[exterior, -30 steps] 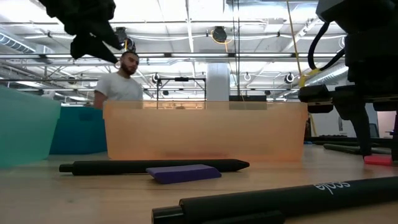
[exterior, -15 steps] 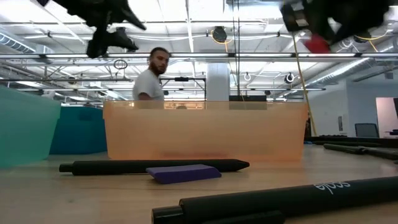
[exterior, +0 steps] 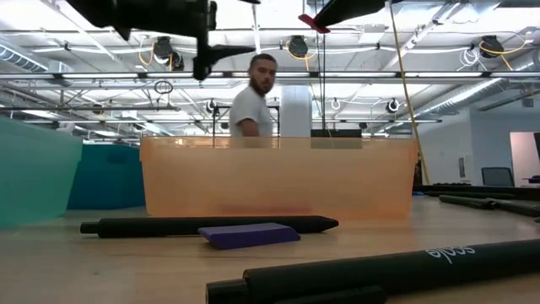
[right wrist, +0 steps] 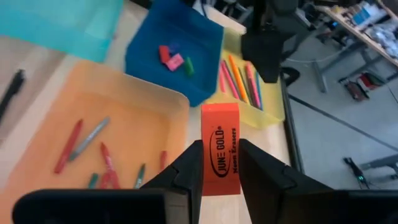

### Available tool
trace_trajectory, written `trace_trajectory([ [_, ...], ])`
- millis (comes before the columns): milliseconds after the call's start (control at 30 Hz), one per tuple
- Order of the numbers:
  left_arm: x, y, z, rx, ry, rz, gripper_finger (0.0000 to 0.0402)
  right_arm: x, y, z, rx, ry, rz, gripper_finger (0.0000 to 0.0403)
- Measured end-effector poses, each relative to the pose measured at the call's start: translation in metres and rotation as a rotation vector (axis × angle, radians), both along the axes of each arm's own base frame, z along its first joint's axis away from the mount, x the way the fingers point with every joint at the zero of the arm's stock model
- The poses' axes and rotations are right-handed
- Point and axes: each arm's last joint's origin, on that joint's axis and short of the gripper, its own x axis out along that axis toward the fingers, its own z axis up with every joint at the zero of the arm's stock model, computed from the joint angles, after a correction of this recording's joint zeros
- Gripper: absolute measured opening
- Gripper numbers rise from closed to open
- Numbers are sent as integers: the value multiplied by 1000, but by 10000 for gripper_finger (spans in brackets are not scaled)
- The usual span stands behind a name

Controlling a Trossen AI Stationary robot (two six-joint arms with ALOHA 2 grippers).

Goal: Sort crayons/erasers/pens/pencils in bins
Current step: Put the orange eraser into the blue bin

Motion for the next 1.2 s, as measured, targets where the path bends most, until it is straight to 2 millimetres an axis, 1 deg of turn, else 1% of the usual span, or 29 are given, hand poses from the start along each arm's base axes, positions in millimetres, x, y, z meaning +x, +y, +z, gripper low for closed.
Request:
trace_trajectory([
  [100, 10, 5, -6, -23, -41, 15, 327, 0, -8, 1, -2, -4, -28, 84],
  [200, 20, 10, -11, -36, -42, 25, 312, 1, -14, 1, -8, -1, -46, 84],
  [433, 50, 12, -2, -35, -40, -9, 281, 1, -27, 1, -46, -6, -120, 84],
  [600, 71, 17, -5, -25, -7, -8, 267, 2, -31, 3, -43, -29, -135, 84],
  [733, 82, 19, -10, -27, 7, -8, 244, 2, -31, 4, -58, -28, -129, 84],
  [833, 85, 19, -13, -32, 14, -7, 211, 2, -31, 4, -53, -28, -131, 84],
  [900, 85, 19, -13, -26, 16, -3, 179, 2, -31, 3, -53, -24, -132, 84],
  [1000, 85, 20, -12, -4, 10, 20, 117, 2, -32, 3, -53, -25, -136, 84],
  [1100, 85, 20, -11, 18, 2, 33, 41, 2, -32, 3, -59, -21, -136, 84],
  [1133, 85, 20, -11, 24, 1, 35, 24, 2, -32, 3, -62, -20, -135, 84],
  [1200, 85, 21, -11, 31, -2, 45, 19, 2, -32, 3, -64, -21, -137, 85],
])
